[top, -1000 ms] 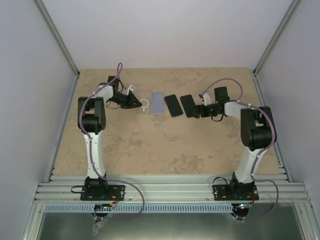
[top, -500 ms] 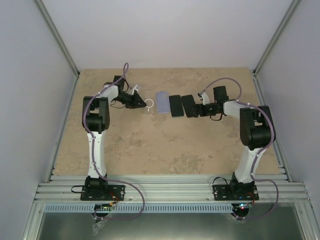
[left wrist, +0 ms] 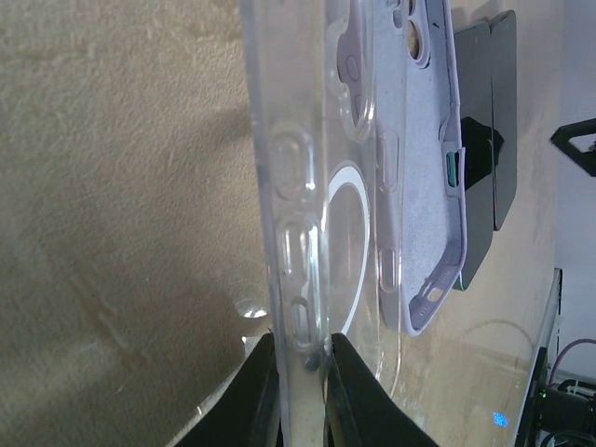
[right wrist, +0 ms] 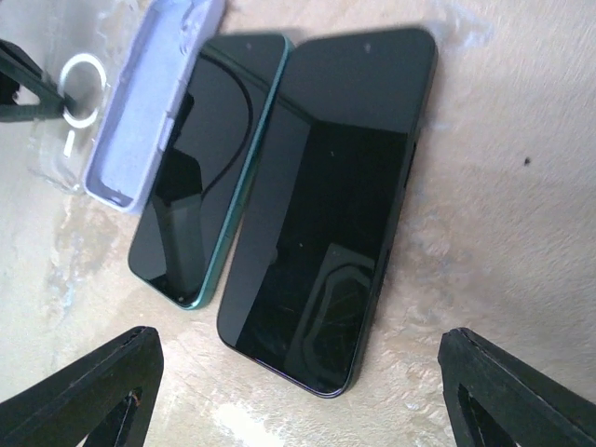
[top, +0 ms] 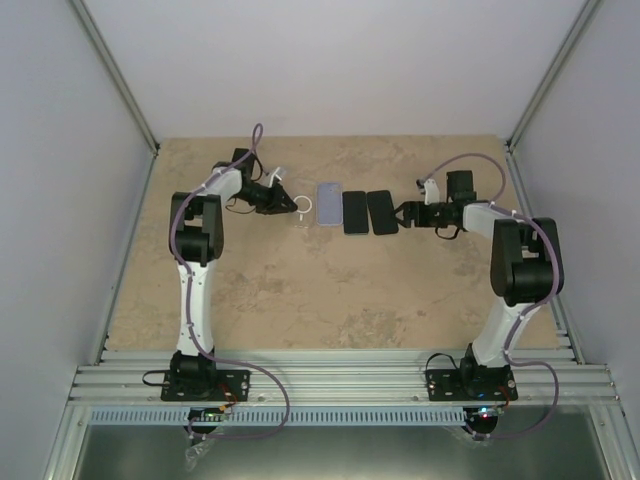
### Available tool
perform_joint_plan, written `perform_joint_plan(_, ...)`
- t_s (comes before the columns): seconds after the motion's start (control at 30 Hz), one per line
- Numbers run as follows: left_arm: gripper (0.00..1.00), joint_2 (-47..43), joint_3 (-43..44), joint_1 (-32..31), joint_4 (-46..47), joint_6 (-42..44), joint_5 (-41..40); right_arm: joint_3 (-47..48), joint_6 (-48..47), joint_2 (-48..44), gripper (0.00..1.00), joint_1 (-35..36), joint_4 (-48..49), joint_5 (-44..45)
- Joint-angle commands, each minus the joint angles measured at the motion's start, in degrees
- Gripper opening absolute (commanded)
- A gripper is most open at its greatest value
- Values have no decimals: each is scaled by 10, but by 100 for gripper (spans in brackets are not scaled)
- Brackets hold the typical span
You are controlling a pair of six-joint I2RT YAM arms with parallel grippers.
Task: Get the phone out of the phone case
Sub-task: Place the phone case at the center of the board.
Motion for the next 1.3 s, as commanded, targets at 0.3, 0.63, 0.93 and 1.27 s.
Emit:
perform_joint_plan(0.3,3,3,-27,4,63,-77,-25,-2,16,49,83,12,7,-17)
perform_joint_plan(0.63,44,-30,-45,2,60,-60,-67,7,17,46,83,23,5,-46)
perform_joint_plan(0.93,99,-147,-104,6,79,-47,-187,5,-10,-41,86,10,-7,-19)
perform_joint_plan(1.27,99,-286,-110,11,37,8,-278,43,-57,-149,98,-13,-51,5)
